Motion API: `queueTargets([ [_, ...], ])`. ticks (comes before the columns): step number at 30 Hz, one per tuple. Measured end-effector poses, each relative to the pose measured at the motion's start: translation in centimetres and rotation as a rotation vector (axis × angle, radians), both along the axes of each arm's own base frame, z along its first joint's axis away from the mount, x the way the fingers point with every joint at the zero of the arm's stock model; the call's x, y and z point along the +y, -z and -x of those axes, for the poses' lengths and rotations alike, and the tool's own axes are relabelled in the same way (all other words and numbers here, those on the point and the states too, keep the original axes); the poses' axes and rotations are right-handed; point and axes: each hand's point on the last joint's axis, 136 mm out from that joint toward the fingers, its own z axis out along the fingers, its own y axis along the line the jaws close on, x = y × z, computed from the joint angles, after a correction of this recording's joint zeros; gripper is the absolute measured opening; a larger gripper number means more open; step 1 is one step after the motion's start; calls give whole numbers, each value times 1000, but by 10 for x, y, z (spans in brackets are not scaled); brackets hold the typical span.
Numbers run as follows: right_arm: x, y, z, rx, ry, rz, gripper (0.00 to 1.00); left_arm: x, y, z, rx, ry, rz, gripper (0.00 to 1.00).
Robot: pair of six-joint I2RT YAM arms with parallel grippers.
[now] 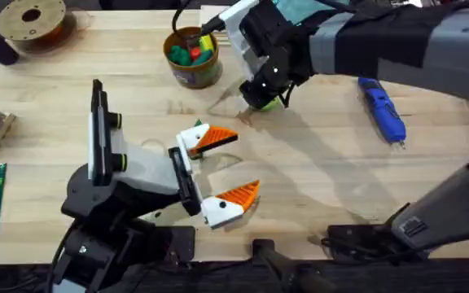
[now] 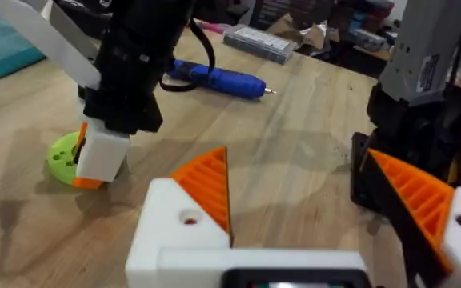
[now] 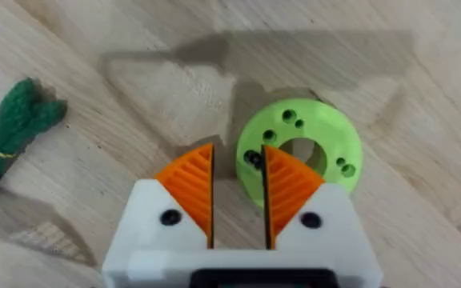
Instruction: Pick up the gripper from the table and insert it into the empty holder that is missing its gripper. Then pick up a screw, insert it into the mounting hole, and use the screwdriver to tighten it. Finally, clean up the table by picking up the vegetable and placing it into the bucket.
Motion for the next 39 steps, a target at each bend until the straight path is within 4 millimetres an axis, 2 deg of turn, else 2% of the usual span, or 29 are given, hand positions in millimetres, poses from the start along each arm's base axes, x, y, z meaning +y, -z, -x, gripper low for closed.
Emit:
queueTargets([
  [9,-3,0,-1,-6,6,12,140,0,0,0,0,0,0,987],
  [13,-4,-1,-4,-15,14,17,13,0,0,0,0,0,0,987],
  [25,-4,-8,-4,-9,12,18,8,0,0,0,0,0,0,987],
  [29,-6,-28,-1,-11,11,15,8,0,0,0,0,0,0,987],
  [39,-10,-104,7,-59,10,-23,8,0,0,0,0,0,0,987],
])
